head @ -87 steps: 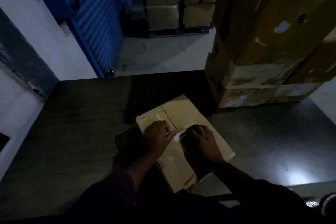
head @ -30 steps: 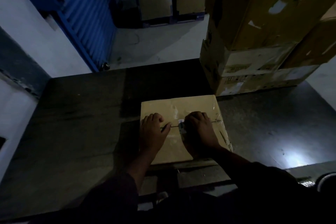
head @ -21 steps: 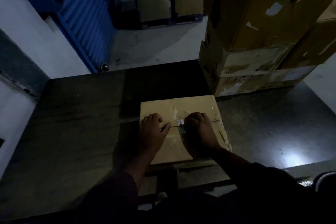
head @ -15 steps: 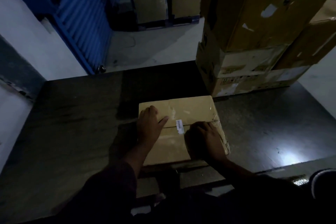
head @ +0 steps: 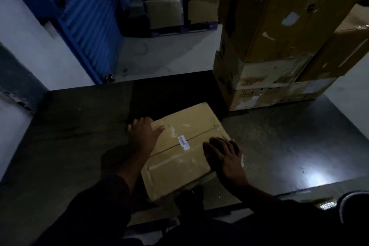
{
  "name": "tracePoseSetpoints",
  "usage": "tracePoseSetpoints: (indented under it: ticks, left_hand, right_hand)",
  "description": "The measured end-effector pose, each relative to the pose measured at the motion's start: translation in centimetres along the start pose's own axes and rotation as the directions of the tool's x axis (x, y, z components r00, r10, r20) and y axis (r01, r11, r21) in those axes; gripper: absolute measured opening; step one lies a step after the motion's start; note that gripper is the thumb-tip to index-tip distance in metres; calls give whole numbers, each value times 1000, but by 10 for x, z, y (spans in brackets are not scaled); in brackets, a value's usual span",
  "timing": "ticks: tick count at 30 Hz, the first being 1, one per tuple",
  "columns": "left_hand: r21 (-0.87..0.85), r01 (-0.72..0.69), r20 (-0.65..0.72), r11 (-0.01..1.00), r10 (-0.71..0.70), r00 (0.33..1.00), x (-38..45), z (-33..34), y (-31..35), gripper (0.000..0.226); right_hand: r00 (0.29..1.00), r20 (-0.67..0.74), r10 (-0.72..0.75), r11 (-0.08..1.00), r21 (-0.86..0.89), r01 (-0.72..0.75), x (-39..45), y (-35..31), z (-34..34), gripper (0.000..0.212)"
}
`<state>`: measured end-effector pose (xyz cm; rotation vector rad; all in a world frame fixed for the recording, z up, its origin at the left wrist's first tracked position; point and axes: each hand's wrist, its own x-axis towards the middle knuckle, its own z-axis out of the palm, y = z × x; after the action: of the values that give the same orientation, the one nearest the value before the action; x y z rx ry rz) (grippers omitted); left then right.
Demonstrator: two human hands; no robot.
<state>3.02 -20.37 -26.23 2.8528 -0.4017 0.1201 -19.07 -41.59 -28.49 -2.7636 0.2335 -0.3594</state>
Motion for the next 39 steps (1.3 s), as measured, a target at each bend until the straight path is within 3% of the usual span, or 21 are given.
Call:
tracePoseSetpoints:
  ticks: [4,6,10,14,16,18,22,24,26,32,39]
  left_hand:
    - [-204,288,67,936,-280,958,-20,-19,-41,74]
    - [-140,385,139,912,-367,920,-29,-32,-47,77]
    - [-1,424,168,906,-417,893,-55,-43,-48,82]
    - [-26,420,201,907,-407,891,-83,-35,-37,74]
    - [-75,407,179,910,-389,904,-92,-33,-30,63]
    - [-229,383,121,895,-364,923,-91,-26,-29,48]
    - [-298,52,-4,953,-55,998,-79,-20,-11,23]
    - [-333,-114,17,936,127,992,-73,-16,7,24]
    - [-344,-192,3,919,205,979,-69,-8,15,27]
    - [-344,-195,-54,918,188,981,-70,7,11,23]
    - [-340,-191,-76,921,175,982,-69,10,12,18]
  right_hand:
    - [976,96,-193,973,-108,203,63,10,5,44]
    - [970,109,-218,950,-202,236,92,8,5,45]
    - [957,195,-213,929,-262,260,133,-2,6,42]
    - [987,132,-90,990,-99,104,128,-16,13,35]
    - [993,61,-103,994,35,101,105,-26,15,33]
    - [985,6,-171,977,129,169,80,-36,16,30]
    - [974,25,-226,967,128,221,65,-51,20,32]
    - [981,39,-190,970,160,181,67,-52,21,36]
    - [986,32,-167,972,171,159,69,-52,22,37]
    - [980,138,-143,990,35,139,70,-46,30,27]
    - [988,86,-129,984,132,117,70,-50,23,39]
